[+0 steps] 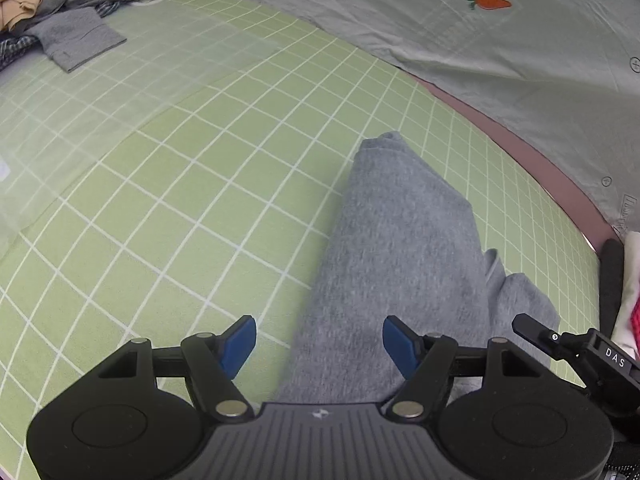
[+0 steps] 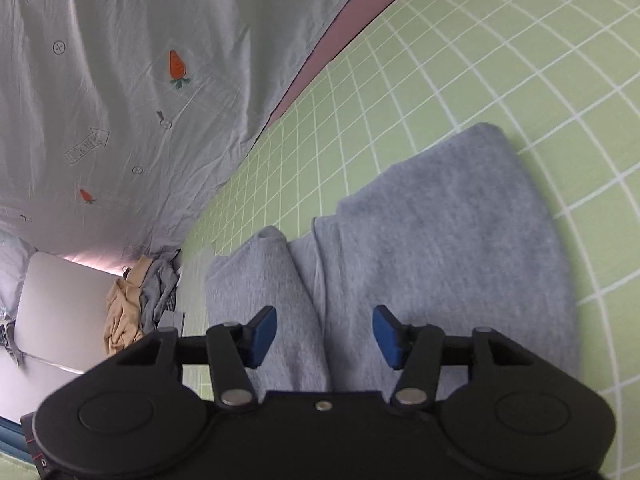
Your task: Fold clothes
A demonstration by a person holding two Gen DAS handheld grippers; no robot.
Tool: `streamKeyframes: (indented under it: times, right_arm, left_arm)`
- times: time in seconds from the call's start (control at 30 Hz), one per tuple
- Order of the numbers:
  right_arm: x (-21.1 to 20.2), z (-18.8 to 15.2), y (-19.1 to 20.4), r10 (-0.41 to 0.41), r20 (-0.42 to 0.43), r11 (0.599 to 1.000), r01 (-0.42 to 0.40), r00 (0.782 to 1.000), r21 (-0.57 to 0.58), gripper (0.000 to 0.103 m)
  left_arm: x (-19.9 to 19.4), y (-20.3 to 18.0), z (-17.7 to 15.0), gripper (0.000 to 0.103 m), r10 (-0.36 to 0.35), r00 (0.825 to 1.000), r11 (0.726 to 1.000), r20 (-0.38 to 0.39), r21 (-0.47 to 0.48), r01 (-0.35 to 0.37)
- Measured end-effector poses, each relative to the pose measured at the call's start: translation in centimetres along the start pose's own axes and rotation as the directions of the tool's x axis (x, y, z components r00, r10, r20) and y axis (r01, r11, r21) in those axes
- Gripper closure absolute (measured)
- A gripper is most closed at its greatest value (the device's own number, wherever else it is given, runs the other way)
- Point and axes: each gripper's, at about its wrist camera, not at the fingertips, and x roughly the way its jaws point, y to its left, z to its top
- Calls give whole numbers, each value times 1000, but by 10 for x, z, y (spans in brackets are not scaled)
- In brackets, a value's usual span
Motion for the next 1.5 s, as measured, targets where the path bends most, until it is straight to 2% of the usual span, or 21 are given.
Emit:
streamKeyframes:
  times: [0.17, 0.33, 0.4, 0.43, 0.57, 0.7, 0.77, 0.83, 0.9, 0.97, 1.0, 1.1, 1.13, 1.17, 1.33, 1.43, 1.5]
  right_arm:
    - [35, -2, 5, 82, -118, 996, -80, 990, 26, 51]
    - [53, -10, 18, 53, -132, 998, -55, 990, -13, 53]
    - [56, -11, 24, 65, -133, 997, -69, 989, -27, 76]
    - [56, -12, 27, 67, -132, 996, -74, 989, -46, 96]
    - [35, -12, 42, 95, -82, 983, -107, 992, -149, 99]
    - [-13, -6, 61, 114, 15, 962, -107, 993, -252, 99]
    - [-42, -4, 63, 98, 85, 959, -71, 992, -274, 99]
    - [-66, -2, 55, 39, 143, 961, 2, 989, -277, 99]
    - [-81, -5, 37, -106, 191, 944, 159, 976, -289, 99]
    - [-81, -10, 13, -230, 177, 931, 270, 957, -248, 97]
    - [-80, -13, 1, -256, 152, 936, 284, 955, -208, 96]
    - [-74, -21, -13, -277, 127, 944, 294, 952, -147, 72]
    - [-72, -23, -14, -275, 128, 945, 293, 953, -146, 60]
    - [-69, -23, -14, -278, 131, 944, 296, 952, -147, 56]
    - [-57, -20, -14, -274, 119, 942, 291, 954, -166, 56]
    - [-58, -13, -12, -243, 131, 951, 263, 961, -164, 48]
    - [-56, -5, -12, -210, 141, 963, 230, 967, -142, 46]
  left_arm:
    - [20, 2, 8, 32, -5, 998, 1000, -55, 24, 6]
    - [27, -1, 7, 32, -28, 997, 999, -73, 40, 31]
    - [27, -2, 7, 32, -33, 997, 998, -72, 42, 36]
    - [26, -3, 7, 32, -35, 997, 998, -68, 49, 38]
    - [15, -18, 9, 32, -73, 996, 988, -47, 135, 79]
    - [9, -37, 5, 25, -141, 989, 969, -45, 201, 147]
    - [8, -48, 2, 23, -177, 983, 956, -50, 228, 183]
    - [15, -57, -3, 20, -204, 975, 946, -84, 241, 218]
    - [24, -66, -9, 18, -241, 962, 932, -131, 247, 267]
    - [33, -72, -17, 17, -238, 956, 926, -170, 258, 276]
    - [37, -75, -19, 17, -223, 959, 923, -178, 278, 266]
    - [44, -79, -22, 17, -193, 964, 921, -181, 304, 242]
    - [45, -78, -21, 17, -191, 965, 923, -181, 302, 239]
    - [46, -78, -20, 17, -189, 965, 924, -181, 299, 237]
    - [47, -80, -18, 17, -178, 968, 922, -177, 313, 227]
    - [46, -82, -16, 17, -177, 970, 922, -168, 316, 223]
    - [45, -82, -14, 17, -180, 971, 923, -159, 313, 222]
